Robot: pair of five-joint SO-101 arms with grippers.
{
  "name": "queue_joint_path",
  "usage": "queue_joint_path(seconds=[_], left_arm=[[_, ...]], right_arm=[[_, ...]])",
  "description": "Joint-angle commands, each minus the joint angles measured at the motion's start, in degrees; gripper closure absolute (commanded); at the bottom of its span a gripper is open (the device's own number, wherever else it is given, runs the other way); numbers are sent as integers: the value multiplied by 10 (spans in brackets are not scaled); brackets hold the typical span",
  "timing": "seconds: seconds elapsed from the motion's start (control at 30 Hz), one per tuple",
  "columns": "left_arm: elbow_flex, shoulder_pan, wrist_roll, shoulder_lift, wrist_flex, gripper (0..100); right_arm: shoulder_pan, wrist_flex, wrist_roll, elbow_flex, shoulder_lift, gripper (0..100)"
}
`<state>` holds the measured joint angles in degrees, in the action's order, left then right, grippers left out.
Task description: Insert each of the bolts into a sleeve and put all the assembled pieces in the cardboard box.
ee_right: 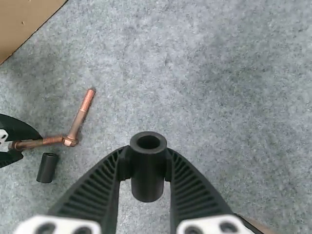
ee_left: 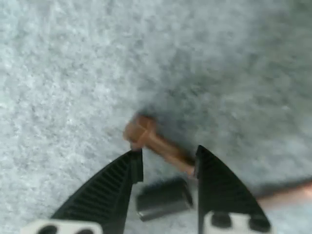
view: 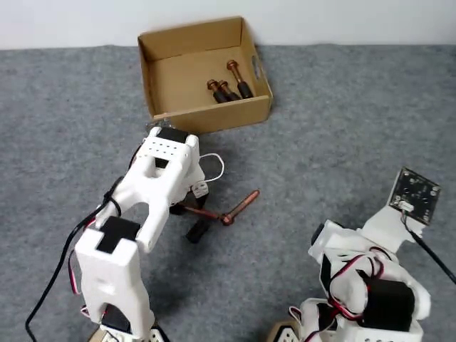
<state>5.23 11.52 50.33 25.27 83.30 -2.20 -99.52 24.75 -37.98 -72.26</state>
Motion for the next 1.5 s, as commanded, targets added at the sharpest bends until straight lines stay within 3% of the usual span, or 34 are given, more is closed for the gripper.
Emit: queue_joint_path(seconds=[0.0,0.27,0.43,0.7,0.83,1.27,1.37,1.47], left_arm=[[-9,-7,-9,12,-17,822],[-24,-10,-7,32,-25,836],[-35,-9,-8,37,-36,1000],[-51,-6,-11,-1,-19,996],[-57,-4,-13,-70,-18,996],[-52,-4,-117,-350,30,996],[-43,-4,-143,-425,37,996],[-10,-4,-161,-506,30,996]], right_arm=[[-5,9,-5,4,3,991],[-5,20,-5,4,4,991],[-1,29,-5,4,4,991],[0,29,-6,4,4,991],[0,29,-7,4,4,991],[2,29,-124,6,2,991],[39,29,-134,6,-4,991],[120,49,-133,4,-41,991]])
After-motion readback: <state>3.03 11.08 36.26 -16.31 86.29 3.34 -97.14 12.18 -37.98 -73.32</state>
